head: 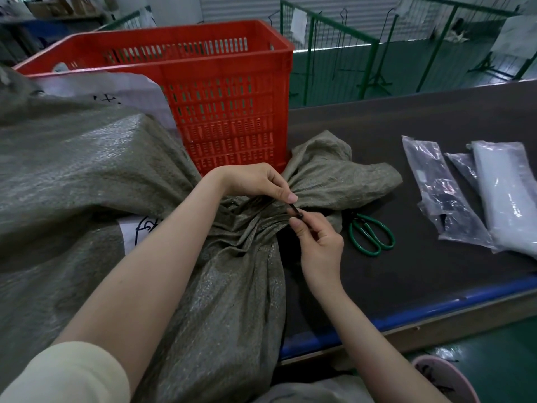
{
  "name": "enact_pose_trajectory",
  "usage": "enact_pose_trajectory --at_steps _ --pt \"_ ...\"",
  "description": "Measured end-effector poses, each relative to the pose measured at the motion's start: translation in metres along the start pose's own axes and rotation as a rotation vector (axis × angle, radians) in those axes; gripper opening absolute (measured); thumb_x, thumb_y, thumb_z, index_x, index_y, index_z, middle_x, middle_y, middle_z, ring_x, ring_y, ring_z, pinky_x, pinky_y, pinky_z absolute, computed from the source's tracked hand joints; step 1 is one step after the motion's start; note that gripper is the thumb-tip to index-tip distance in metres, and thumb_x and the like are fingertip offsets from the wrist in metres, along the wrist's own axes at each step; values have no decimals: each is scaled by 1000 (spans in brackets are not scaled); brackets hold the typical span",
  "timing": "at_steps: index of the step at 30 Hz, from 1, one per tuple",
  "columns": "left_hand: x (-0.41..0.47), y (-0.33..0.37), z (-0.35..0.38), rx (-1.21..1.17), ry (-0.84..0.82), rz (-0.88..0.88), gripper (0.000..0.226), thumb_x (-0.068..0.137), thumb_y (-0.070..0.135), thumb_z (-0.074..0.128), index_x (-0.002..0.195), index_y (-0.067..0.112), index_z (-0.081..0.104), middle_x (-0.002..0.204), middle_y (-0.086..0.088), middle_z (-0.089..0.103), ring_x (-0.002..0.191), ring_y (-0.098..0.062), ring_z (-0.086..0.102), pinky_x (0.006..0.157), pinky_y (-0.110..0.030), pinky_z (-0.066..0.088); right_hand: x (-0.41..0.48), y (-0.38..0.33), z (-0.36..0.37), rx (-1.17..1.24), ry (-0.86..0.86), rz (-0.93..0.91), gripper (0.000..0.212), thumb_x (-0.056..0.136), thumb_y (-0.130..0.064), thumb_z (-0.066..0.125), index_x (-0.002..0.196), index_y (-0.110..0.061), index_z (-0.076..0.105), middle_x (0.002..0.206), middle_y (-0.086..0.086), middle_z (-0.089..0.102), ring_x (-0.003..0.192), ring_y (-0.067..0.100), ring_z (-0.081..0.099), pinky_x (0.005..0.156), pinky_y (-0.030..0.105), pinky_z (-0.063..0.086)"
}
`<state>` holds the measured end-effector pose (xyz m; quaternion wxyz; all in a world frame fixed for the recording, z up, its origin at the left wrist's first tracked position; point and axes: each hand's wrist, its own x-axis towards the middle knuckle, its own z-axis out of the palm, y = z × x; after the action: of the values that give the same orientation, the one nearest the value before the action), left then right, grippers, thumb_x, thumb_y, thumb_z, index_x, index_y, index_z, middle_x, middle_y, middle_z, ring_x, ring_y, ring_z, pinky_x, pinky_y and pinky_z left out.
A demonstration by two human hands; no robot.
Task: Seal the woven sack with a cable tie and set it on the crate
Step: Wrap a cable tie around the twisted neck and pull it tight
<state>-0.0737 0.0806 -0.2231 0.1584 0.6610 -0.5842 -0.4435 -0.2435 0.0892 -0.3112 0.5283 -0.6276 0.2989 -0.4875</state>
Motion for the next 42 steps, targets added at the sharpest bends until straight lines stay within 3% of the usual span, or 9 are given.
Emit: enact_pose_trajectory --at_steps 5,12,16,19,21,24,30,36,42 --pt "0 0 0 -20 12 -3 17 83 31 65 69 30 75 66 17 70 71 4 60 81 -20 41 0 2 1 -18 15 -15 22 83 -4 63 100 -18 66 84 -12 63 81 -9 59 79 9 44" --pt "0 2 1 3 18 -7 17 82 28 66 67 30 74 61 19 69 65 8 60 69 -8 42 1 5 2 -65 33 -24 21 83 -7 63 102 -11 69 84 -12 62 81 -8 59 78 9 44" --pt "2 -4 -1 -4 42 -1 19 78 35 69 60 33 74 63 16 67 66 -2 56 74 -23 39 -1 5 1 -67 22 -35 21 83 -6 63 101 -15 67 85 -12 62 81 -10 59 78 9 44" --pt "2 -2 2 13 12 3 19 73 47 71 71 28 76 83 -5 68 80 -20 51 79 -35 35 0 6 1 -87 30 -41 21 83 -6 63 103 -8 69 84 -13 62 80 -11 58 77 7 44" --pt "2 -1 2 -5 13 -6 15 79 39 69 71 27 75 76 5 71 75 -11 57 78 -23 38 0 7 1 -95 28 -45 21 83 -5 62 102 -6 69 84 -13 62 80 -12 58 77 7 43" --pt "2 1 1 8 14 -24 17 85 27 64 69 26 70 50 20 62 52 10 54 57 -2 37 -1 8 1 -99 30 -42 21 83 -5 62 103 -9 69 85 -14 62 81 -12 58 79 6 43" --pt "2 1 3 20 -30 -41 15 81 29 67 68 31 73 66 20 71 70 13 62 79 -15 39 -2 10 2 -132 49 -52 20 82 -5 63 101 -3 70 84 -18 60 80 -15 57 78 5 43" --pt "1 0 4 -14 8 -30 14 82 29 67 70 29 72 59 21 68 62 13 60 71 -13 40 0 9 1 -159 62 -71 22 84 -6 61 104 -1 69 82 -13 59 79 -17 56 74 1 40" --pt "0 -4 4 -46 31 -18 13 79 35 69 68 31 75 67 18 72 70 10 63 85 -22 41 -1 9 2 -148 71 -60 20 84 -5 60 102 -2 70 82 -16 58 79 -16 55 75 1 39"
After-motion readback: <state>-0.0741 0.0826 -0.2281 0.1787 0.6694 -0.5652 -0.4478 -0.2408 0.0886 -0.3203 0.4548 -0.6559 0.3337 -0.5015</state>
